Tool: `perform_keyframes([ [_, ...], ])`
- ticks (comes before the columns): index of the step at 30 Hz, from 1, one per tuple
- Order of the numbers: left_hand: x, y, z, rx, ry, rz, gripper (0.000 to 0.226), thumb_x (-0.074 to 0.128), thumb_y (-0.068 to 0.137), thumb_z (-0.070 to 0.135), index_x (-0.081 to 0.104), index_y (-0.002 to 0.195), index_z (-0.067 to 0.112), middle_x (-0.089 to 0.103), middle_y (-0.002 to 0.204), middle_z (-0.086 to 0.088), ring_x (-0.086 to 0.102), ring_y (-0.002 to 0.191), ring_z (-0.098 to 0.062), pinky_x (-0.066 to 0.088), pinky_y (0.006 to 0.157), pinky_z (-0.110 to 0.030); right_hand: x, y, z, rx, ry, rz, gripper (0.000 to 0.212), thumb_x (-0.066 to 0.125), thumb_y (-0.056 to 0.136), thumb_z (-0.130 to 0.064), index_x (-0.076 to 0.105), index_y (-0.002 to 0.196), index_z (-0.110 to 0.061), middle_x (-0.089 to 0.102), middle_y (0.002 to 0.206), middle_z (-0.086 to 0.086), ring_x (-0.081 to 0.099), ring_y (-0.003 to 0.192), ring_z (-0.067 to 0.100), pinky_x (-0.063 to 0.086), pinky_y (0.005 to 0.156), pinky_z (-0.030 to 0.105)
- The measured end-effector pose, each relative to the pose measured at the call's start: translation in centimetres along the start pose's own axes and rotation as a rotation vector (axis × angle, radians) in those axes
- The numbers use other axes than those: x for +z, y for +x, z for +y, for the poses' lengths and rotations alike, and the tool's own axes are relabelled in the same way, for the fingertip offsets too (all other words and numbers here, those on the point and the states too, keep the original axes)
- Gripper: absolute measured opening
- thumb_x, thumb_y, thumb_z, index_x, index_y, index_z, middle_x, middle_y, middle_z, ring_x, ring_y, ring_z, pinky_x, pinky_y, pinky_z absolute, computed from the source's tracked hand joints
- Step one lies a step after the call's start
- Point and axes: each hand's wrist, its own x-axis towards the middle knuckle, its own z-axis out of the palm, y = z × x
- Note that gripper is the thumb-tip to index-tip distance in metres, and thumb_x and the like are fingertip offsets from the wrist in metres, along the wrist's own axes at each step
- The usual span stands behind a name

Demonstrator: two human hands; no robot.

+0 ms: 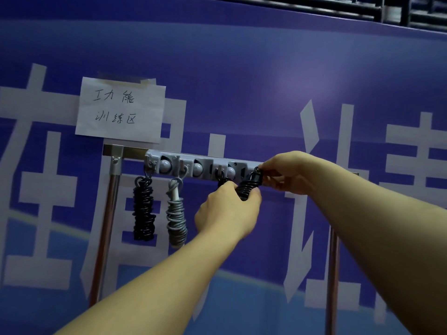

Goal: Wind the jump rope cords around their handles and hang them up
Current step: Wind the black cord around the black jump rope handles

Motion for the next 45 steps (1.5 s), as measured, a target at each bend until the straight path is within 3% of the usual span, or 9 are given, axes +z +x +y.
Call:
perform_keyframes([
  [10,0.2,-0.1,-0.2,-0.003,0.016,-0.015,0.041,0.047,0.09,0.067,0.065,0.088,0.03,0.069,0.09,0.005,0.064,0.09,-0.029,0.052,0.079,-0.034,1.1,0.1,1.0,0.127,0.208,0.065,0.022,0.055,0.097,-0.01,0.057,0.075,-0.009,0.058,0.064,0.003,0.046,0.045,0.007,0.038,0.044,0.012],
  [14,0.9,-0.5,-1.1,-0.008,0.043,-0.011,0.04,0.046,0.09,0.066,0.063,0.09,0.03,0.07,0.091,0.005,0.065,0.091,-0.03,0.053,0.08,-0.037,1.9,0.3,3.0,0.109,0.394,0.064,0.011,0.06,0.096,-0.011,0.066,0.088,-0.01,0.068,0.078,0.004,0.056,0.056,0.007,0.044,0.041,0.013],
  [17,1.8,-1.2,-2.0,0.033,0.035,0.035,0.038,0.046,0.092,0.067,0.06,0.103,0.033,0.069,0.099,0.004,0.064,0.095,-0.03,0.051,0.077,-0.037,1.7,-0.1,5.1,-0.03,0.431,0.161,0.011,0.071,0.091,-0.014,0.072,0.096,-0.004,0.071,0.086,0.009,0.064,0.069,0.014,0.056,0.055,0.021],
  [21,3.5,-3.0,-3.2,0.131,-0.049,0.036,0.057,0.051,0.098,0.052,0.038,0.151,0.036,0.054,0.142,0.005,0.054,0.125,-0.022,0.044,0.091,-0.03,1.5,-2.3,8.6,-0.188,0.329,0.211,0.014,0.07,0.092,-0.016,0.072,0.098,-0.003,0.07,0.087,0.01,0.064,0.08,0.018,0.057,0.073,0.029],
  [26,5.5,-7.6,-7.5,0.216,-0.088,0.122,0.052,0.052,0.098,0.045,0.036,0.148,0.041,0.023,0.156,0.018,0.034,0.139,-0.009,0.045,0.101,-0.032,2.3,-4.7,13.8,-0.171,0.334,0.241,0.022,0.073,0.089,-0.029,0.072,0.103,-0.011,0.072,0.096,0.002,0.064,0.087,0.013,0.053,0.069,0.028],
  [33,6.1,-15.5,-17.6,-0.037,-0.129,-0.126,0.053,0.058,0.092,0.057,0.048,0.14,0.036,0.047,0.14,0.017,0.049,0.129,-0.006,0.041,0.098,-0.027,8.3,-10.3,25.1,-0.163,0.229,0.164,0.019,0.07,0.091,-0.032,0.072,0.087,-0.014,0.061,0.063,-0.013,0.053,0.062,0.007,0.047,0.065,0.028],
  [36,5.9,-19.4,-23.1,-0.172,-0.058,-0.203,0.056,0.06,0.088,0.061,0.055,0.135,0.031,0.055,0.135,0.008,0.054,0.124,-0.012,0.044,0.103,-0.033,13.1,-13.0,31.5,-0.108,0.202,0.094,0.016,0.07,0.092,-0.023,0.07,0.079,-0.013,0.058,0.057,-0.012,0.049,0.055,0.007,0.044,0.062,0.027],
  [40,5.2,-26.4,-31.1,-0.449,0.023,-0.25,0.054,0.064,0.086,0.063,0.062,0.127,0.027,0.067,0.124,0.0,0.062,0.117,-0.019,0.048,0.1,-0.034,18.9,-17.8,40.5,0.025,0.13,-0.042,0.021,0.071,0.091,-0.029,0.072,0.082,-0.011,0.066,0.065,-0.009,0.056,0.057,0.002,0.046,0.062,0.022],
  [45,5.0,-35.0,-38.8,-0.75,0.062,-0.303,0.056,0.06,0.085,0.069,0.065,0.121,0.026,0.07,0.111,0.005,0.065,0.112,-0.019,0.048,0.101,-0.033,24.6,-22.9,50.6,0.195,0.047,-0.146,0.031,0.068,0.093,-0.03,0.064,0.068,-0.011,0.056,0.056,-0.008,0.046,0.056,0.008,0.041,0.06,0.028],
])
